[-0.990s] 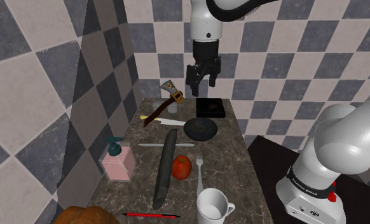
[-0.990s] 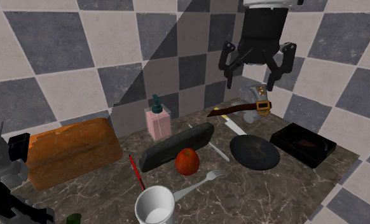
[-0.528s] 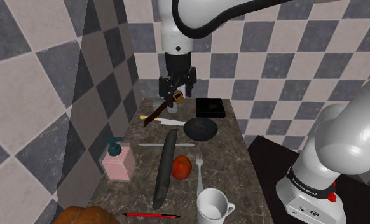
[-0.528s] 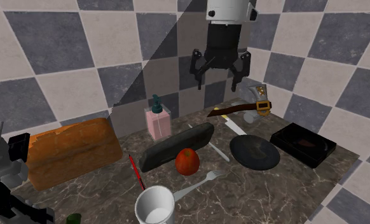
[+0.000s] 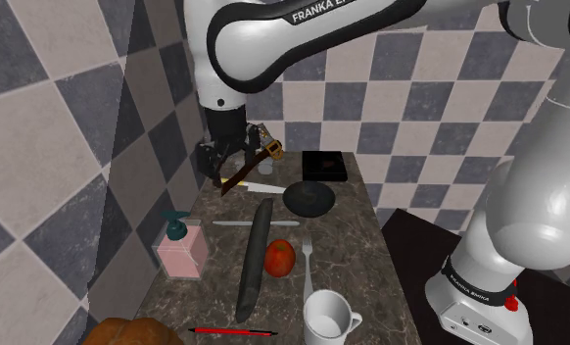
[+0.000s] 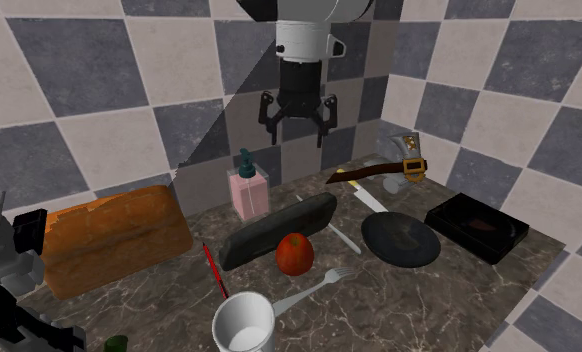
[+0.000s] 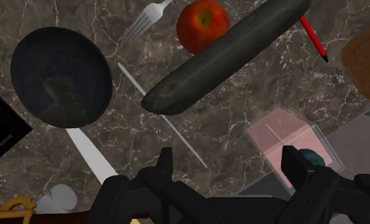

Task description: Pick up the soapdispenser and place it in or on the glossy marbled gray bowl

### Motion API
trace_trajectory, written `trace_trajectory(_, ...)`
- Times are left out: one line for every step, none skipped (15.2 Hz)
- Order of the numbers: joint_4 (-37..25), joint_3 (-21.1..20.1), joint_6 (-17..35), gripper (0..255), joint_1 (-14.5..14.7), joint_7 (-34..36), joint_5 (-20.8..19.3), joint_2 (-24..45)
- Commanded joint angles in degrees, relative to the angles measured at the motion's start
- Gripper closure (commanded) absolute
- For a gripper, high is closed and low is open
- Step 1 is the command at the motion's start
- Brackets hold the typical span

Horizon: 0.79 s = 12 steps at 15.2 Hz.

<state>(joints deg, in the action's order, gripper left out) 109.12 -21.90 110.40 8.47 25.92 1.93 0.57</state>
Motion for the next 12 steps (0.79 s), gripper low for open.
trace_trajectory(-3.6,-1.0,0.5,0,1.1,2.0,-1.6,4.1)
trace_trajectory(-5.5,-1.4,0.8,0,1.7,2.8,-2.4,6.3)
trace_trajectory(-7.5,-1.7,0.9,0,2.3,3.7,-3.4,8.4)
trace_trajectory(-9.6,-1.9,0.9,0,3.0,4.5,-4.3,10.6)
trace_trajectory(-11.8,-2.1,0.9,0,3.8,5.3,-5.2,12.7)
trace_trajectory(-14.0,-2.3,0.8,0,4.6,6.0,-6.2,15.0)
trace_trajectory(-16.4,-2.3,0.6,0,5.5,6.7,-7.1,17.2)
trace_trajectory(-18.9,-2.4,0.4,0,6.5,7.4,-8.0,19.5)
trace_trajectory(-21.6,-2.4,0.0,0,7.5,8.0,-8.9,21.8)
trace_trajectory(-24.4,-2.3,-0.4,0,8.5,8.5,-9.8,24.1)
trace_trajectory(-26.8,-2.2,-0.9,0,9.5,8.9,-10.5,26.1)
trace_trajectory(-26.3,-2.1,-0.2,0,9.5,9.0,-10.6,26.2)
